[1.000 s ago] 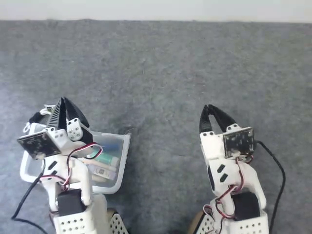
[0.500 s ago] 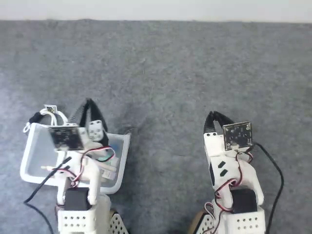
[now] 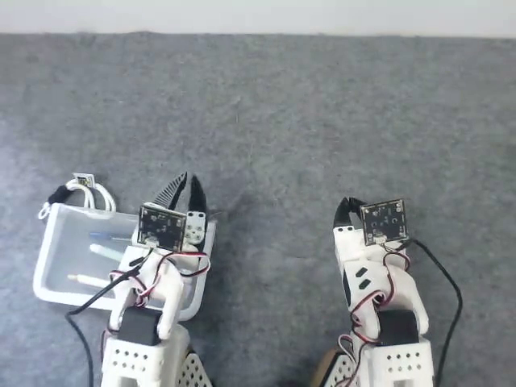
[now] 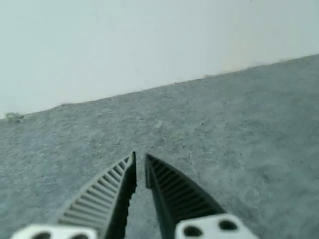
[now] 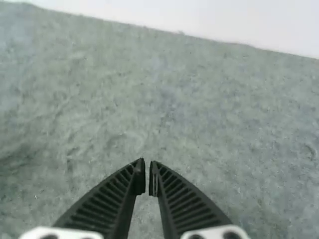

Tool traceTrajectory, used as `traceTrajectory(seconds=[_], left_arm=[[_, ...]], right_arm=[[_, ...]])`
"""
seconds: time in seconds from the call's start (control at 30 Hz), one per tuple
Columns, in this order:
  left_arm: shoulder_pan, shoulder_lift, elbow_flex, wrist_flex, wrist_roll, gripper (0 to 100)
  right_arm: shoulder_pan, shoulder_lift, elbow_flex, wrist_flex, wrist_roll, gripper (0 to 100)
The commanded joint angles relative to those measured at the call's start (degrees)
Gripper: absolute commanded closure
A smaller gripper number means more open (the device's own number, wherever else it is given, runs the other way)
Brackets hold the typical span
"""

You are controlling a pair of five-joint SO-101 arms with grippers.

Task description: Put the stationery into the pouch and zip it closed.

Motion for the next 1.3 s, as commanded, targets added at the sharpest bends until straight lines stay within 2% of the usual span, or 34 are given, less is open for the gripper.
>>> traceTrajectory(seconds=[0.0,0.37,0.63,0.97,1.27], left_arm=[[0.5,-0.9,-0.8,0.7,-0.3,88],[0.6,-0.9,-0.8,8.0,-0.4,86],[0.9,-0.8,-0.8,12.7,-0.4,86],[0.9,-0.7,-0.8,25.2,-0.5,86],[0.4,-0.7,-0.8,36.8,-0.1,87]], right_arm=[[0.7,-0.9,1.4,1.5,-0.5,98.9],[0.7,-0.9,1.4,10.4,-0.5,99.1],[0.7,-0.9,1.4,20.6,-0.4,99.1],[0.7,-0.8,1.4,33.6,-0.2,99.1],[0.7,-0.8,1.4,33.6,-0.3,99.1]])
